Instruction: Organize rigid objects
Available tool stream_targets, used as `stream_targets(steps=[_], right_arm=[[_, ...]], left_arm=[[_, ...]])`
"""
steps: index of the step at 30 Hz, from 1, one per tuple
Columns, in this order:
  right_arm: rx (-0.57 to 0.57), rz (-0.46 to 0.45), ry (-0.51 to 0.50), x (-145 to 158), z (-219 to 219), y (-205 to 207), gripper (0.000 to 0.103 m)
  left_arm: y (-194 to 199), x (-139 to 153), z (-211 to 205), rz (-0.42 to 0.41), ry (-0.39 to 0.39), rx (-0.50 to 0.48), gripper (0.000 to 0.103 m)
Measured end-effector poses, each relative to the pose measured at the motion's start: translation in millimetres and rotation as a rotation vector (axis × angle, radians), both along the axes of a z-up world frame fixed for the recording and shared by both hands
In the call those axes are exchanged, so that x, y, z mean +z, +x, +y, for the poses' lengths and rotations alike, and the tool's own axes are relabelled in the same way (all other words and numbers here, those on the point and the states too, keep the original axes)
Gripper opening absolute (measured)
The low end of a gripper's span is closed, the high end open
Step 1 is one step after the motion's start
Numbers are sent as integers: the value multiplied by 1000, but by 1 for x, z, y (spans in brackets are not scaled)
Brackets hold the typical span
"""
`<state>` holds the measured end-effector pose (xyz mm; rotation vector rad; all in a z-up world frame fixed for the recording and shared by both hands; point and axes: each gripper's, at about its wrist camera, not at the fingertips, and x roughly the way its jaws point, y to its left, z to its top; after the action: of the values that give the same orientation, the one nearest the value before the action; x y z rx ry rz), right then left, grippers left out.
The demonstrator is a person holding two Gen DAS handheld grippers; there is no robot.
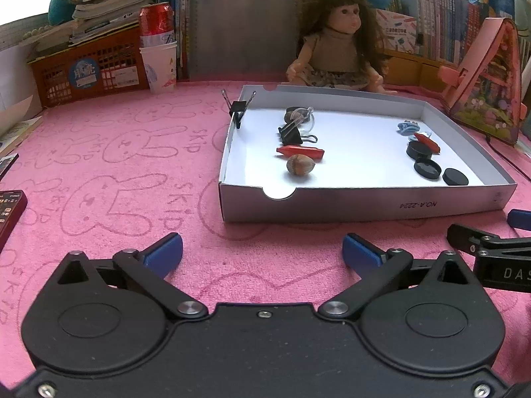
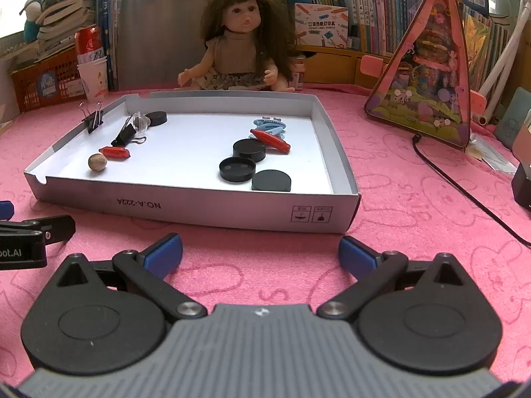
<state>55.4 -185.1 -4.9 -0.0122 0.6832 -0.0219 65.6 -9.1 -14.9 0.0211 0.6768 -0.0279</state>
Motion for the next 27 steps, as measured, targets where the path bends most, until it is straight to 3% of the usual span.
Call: stream_targets(steps=[27], right_arm=[[0,0,0,0,0,0,103]], left_arm=[[-1,-2,0,-7,0,14,103]])
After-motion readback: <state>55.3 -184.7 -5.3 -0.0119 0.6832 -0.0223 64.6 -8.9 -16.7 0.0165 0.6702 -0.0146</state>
